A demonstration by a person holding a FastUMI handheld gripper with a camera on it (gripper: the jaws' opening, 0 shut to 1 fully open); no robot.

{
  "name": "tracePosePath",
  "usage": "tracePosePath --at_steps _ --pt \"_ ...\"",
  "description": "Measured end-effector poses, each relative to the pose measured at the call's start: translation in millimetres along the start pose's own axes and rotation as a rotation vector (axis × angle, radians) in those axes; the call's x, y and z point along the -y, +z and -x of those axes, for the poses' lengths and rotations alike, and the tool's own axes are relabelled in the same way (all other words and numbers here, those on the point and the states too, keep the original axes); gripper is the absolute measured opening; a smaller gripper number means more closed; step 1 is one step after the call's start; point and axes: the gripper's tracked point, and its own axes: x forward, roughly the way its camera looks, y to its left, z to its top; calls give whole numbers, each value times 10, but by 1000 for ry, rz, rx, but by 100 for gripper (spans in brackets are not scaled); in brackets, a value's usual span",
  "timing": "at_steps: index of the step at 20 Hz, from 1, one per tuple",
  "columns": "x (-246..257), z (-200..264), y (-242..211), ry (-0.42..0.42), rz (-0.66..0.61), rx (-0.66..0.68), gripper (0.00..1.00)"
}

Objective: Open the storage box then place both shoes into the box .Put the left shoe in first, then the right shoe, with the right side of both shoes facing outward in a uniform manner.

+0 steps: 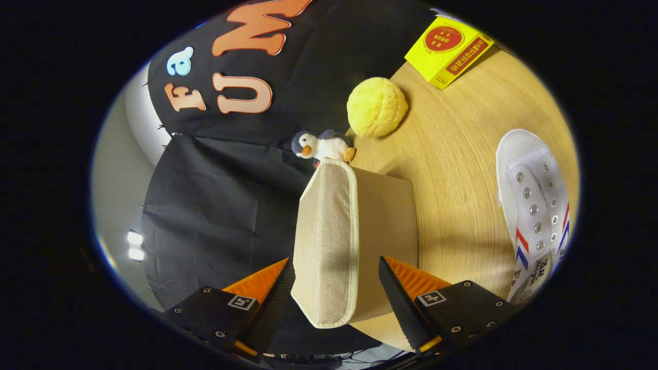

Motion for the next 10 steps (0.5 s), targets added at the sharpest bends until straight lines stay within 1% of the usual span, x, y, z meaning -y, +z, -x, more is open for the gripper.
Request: tracePosePath --at_steps 2,4,7,8,10 --pt "33 -47 -45 7 -16 -32 97" --pt "-16 -97 -94 32 -40 -63 97" --pt "-181 -90 -173 114 -93 -102 96" --pt "-224 -74 -163 129 -99 -103 96" --pt "-252 -49 -142 129 -92 -90 95"
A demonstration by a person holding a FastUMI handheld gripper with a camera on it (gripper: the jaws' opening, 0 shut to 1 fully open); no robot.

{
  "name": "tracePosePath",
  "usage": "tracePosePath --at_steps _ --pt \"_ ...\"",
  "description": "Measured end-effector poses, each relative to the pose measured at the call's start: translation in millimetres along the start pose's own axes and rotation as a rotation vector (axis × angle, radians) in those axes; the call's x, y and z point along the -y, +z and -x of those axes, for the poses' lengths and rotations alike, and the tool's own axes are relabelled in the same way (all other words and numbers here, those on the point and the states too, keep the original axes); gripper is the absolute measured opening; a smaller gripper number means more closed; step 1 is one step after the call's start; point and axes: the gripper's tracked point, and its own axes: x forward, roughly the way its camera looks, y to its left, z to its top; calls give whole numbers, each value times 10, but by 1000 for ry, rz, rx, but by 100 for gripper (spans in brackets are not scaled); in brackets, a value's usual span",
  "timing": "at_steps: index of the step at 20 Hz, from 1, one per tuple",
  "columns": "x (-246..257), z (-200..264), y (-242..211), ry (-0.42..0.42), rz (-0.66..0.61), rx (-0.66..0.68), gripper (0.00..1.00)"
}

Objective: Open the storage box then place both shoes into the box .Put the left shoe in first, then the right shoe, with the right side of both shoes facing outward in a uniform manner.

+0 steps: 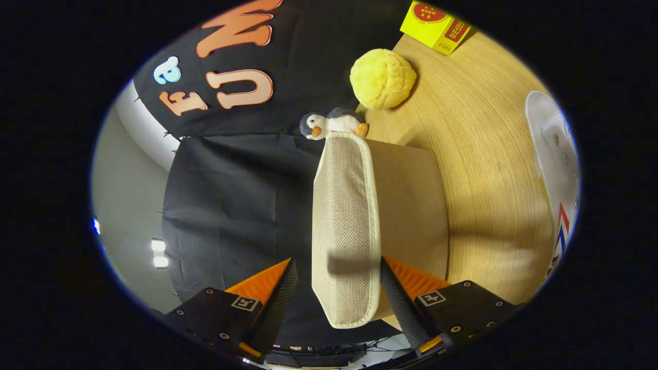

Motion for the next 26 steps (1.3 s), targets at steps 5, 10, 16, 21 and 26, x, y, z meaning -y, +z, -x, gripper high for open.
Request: tracePosePath --at_steps 5,10,16,21,26 --pt "-89 166 94 3 16 45 71" --pt "-190 264 199 -40 37 157 1" --pt "-806 254 133 22 96 193 1" --pt "-1455 -30 98 47 167 213 2" --pt "-1983 -579 -153 34 302 190 3"
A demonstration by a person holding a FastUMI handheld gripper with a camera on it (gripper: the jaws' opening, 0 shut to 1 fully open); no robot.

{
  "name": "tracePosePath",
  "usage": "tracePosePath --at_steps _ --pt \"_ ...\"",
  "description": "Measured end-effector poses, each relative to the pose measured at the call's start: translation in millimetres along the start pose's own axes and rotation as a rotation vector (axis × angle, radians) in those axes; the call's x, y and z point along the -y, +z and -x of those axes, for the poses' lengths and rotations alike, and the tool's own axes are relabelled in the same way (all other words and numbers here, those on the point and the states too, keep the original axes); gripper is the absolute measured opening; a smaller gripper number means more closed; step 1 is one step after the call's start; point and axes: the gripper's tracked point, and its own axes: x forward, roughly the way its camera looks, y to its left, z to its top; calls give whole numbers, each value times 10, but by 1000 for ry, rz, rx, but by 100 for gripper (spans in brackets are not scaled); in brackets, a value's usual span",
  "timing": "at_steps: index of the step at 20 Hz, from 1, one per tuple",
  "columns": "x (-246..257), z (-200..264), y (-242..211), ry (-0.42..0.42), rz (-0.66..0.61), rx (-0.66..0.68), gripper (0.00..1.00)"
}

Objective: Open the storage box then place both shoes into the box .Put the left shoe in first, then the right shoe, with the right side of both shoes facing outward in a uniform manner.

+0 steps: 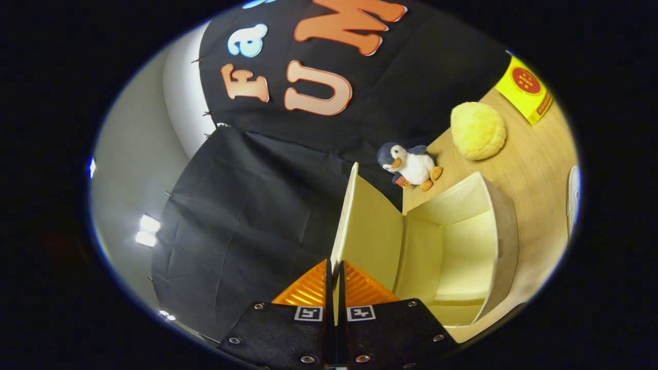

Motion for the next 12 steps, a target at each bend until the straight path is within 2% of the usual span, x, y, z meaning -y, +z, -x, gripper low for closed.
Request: tracePosePath --at_steps 4,6,8,9,12 --pt "-276 -442 -245 -1 44 -39 3" --pt "-361 -632 -351 -1 78 -49 6" --pt "-286 -757 -475 -47 140 -58 13" --pt "-211 -803 -548 -69 180 -78 37" --pt "33 -837 -732 -158 277 -123 83"
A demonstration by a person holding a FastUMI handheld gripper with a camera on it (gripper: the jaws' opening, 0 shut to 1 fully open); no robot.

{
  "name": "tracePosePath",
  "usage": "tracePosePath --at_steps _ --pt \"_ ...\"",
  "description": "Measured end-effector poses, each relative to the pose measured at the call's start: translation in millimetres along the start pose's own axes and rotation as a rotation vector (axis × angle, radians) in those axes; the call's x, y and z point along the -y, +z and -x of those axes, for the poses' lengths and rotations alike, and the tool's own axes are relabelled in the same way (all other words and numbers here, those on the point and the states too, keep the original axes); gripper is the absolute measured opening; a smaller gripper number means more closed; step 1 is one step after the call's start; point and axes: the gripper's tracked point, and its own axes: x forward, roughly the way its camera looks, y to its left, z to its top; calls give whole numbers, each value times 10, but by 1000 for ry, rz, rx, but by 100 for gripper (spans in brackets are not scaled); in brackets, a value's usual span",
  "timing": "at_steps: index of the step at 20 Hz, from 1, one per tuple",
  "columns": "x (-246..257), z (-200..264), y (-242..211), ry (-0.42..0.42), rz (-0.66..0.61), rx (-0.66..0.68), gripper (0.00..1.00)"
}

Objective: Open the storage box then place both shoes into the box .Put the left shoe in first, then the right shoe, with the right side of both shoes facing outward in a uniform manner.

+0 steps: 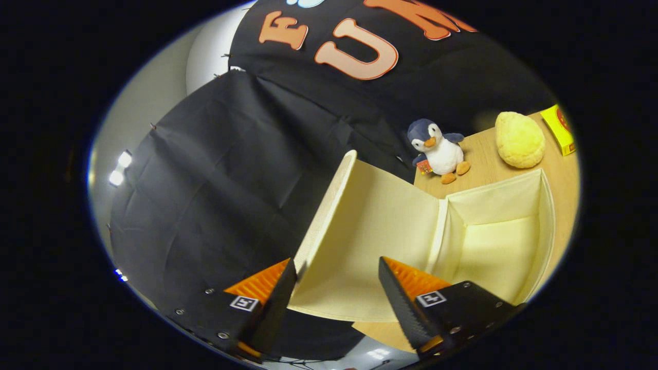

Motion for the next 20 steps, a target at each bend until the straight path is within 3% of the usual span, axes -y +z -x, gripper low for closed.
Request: tracePosePath --at_steps 1,5,11,20 --pt "45 7 -38 -21 27 -1 98" --pt "413 64 -73 -140 135 0 98" --pt "804 423 43 -214 151 46 98" --pt "2029 1545 237 -482 151 133 98"
